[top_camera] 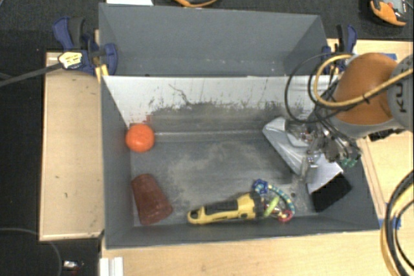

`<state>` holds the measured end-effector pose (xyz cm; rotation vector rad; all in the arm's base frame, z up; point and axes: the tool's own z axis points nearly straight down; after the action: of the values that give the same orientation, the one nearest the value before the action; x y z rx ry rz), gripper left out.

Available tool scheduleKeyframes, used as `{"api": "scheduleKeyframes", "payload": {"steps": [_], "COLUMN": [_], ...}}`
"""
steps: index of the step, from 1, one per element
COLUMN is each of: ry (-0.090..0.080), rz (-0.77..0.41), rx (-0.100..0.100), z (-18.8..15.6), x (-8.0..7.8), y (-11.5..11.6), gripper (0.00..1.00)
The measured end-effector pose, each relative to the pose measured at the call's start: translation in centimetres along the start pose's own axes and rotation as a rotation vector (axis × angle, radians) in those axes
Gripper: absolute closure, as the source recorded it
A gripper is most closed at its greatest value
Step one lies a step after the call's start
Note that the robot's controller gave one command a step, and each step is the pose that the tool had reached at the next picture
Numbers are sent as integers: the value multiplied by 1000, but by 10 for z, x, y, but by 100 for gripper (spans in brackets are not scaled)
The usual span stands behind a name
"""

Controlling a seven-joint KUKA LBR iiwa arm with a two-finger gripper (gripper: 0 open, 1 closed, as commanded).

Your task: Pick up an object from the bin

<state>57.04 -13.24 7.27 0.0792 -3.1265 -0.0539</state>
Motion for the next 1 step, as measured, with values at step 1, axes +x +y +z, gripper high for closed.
{"api": "scheduleKeyframes", "payload": {"steps": [1], "ry": [14], "rz": [287], "rx": [-7], "z": [0], "x": [10], "y": [13], "gripper": [100]}}
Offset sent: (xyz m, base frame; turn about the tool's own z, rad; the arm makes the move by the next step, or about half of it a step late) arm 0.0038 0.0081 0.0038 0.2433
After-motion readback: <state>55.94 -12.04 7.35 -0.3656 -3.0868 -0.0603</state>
